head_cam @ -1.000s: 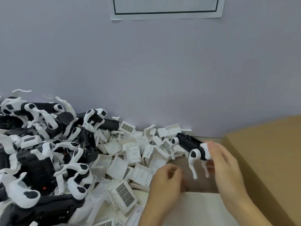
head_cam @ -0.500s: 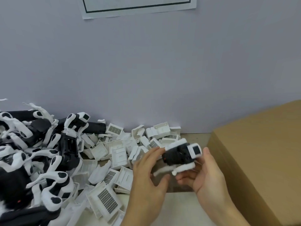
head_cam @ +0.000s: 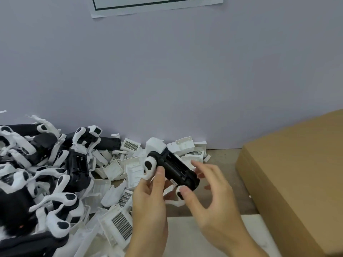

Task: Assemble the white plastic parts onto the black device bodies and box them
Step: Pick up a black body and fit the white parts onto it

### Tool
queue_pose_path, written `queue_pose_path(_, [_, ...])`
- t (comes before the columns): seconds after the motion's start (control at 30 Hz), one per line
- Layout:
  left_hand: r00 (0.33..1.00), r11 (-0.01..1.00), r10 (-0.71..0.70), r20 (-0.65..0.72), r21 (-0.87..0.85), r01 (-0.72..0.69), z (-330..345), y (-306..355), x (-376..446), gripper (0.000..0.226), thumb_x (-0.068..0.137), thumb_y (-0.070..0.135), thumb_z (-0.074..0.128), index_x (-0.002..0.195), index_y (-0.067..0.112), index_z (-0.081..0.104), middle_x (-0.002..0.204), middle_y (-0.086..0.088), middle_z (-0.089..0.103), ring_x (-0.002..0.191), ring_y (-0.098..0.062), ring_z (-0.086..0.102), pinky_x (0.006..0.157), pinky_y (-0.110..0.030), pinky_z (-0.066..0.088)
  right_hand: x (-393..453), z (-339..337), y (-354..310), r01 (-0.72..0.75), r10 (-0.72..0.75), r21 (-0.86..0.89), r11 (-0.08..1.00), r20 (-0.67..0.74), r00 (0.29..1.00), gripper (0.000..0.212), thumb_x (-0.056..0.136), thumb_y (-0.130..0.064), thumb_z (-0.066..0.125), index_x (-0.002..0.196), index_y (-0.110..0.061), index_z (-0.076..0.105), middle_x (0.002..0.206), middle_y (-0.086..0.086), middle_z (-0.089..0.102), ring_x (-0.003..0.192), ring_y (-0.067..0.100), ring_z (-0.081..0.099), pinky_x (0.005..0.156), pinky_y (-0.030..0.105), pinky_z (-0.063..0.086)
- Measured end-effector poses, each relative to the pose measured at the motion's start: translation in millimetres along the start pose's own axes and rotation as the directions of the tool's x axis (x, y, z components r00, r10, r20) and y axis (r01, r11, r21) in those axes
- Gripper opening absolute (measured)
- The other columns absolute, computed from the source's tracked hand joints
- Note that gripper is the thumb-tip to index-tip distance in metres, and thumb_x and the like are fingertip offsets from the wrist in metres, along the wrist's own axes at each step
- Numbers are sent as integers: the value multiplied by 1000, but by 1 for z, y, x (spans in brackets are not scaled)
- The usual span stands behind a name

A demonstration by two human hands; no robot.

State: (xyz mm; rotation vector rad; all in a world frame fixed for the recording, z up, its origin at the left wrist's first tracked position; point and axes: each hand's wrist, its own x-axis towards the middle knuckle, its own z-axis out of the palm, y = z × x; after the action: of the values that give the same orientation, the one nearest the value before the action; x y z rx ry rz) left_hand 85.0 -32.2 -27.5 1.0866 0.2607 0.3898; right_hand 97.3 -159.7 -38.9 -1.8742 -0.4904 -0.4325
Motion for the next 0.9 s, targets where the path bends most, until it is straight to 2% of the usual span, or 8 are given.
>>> queue_pose_path(0.03, [999, 999, -31, 13, -16, 31, 0, 2, 0, 45, 78, 44, 67, 105, 8, 73, 97, -16, 77, 84, -28, 76, 70, -48, 60, 0, 1, 1, -12, 13, -8, 1000, 41, 999, 49, 80, -62, 60, 126, -47, 51, 120, -25, 53, 118, -2, 52, 90, 4, 37])
queue_pose_path(0.1, [996, 998, -62, 60, -4, 62, 1, 3, 0, 38, 90, 40, 60, 101, 7, 77, 96, -18, 77, 82, -31, 76, 60, -42, 59, 0, 4, 1, -20, 21, -5, 1000, 116, 993, 50, 78, -63, 64, 125, -52, 51, 120, -27, 57, 115, -5, 55, 88, 5, 40])
queue_pose_path(0.2, [993, 998, -61, 98, 34, 58, 3, -1, -2, 39, 101, 34, 51, 86, 14, 81, 90, -15, 78, 76, -25, 77, 54, -31, 58, 1, 10, 0, 6, -15, 47, 999, 187, 982, 42, 81, -47, 71, 122, -47, 58, 107, -22, 69, 103, -1, 66, 78, 7, 47])
queue_pose_path(0.4, [979, 991, 86, 187, 83, -103, 5, -3, -3, 32, 84, 41, 64, 96, 17, 80, 94, -6, 78, 89, -12, 75, 66, -17, 55, 1, 15, 1, 22, -24, 15, 1000, 161, 987, 47, 81, -33, 71, 120, -51, 53, 106, -24, 68, 100, -1, 67, 76, 9, 49])
queue_pose_path(0.47, [980, 990, 90, 176, 88, -107, 4, -7, -1, 33, 83, 41, 64, 99, 17, 79, 96, -6, 79, 92, -14, 75, 67, -17, 56, 1, 17, 3, 23, -21, -8, 1000, 156, 987, 46, 82, -32, 71, 119, -53, 52, 108, -26, 66, 103, -3, 64, 77, 8, 48])
queue_pose_path(0.6, [994, 994, 69, 87, 81, -76, 4, -11, 1, 28, 98, 34, 57, 103, 15, 77, 97, -6, 79, 95, -19, 75, 73, -25, 59, 0, 23, 6, -28, 40, -77, 997, 159, 986, 58, 76, -51, 65, 131, -48, 46, 115, -24, 56, 111, -3, 57, 84, 20, 52])
queue_pose_path(0.7, [996, 994, 70, 55, 86, -74, 6, -13, 1, 31, 101, 35, 53, 103, 14, 76, 95, -7, 79, 94, -21, 76, 82, -35, 56, 1, 25, 5, -75, 85, -87, 993, 125, 988, 66, 65, -62, 62, 127, -44, 47, 111, -25, 53, 104, -7, 56, 79, 19, 52])
queue_pose_path(0.9, [992, 997, 60, 113, 35, -64, 8, -10, -1, 41, 77, 43, 69, 99, 10, 78, 99, -9, 78, 97, -19, 75, 88, -36, 55, 2, 22, 3, -73, 80, -91, 993, 83, 993, 48, 64, -58, 67, 109, -42, 60, 97, -20, 65, 93, -2, 64, 73, 21, 54])
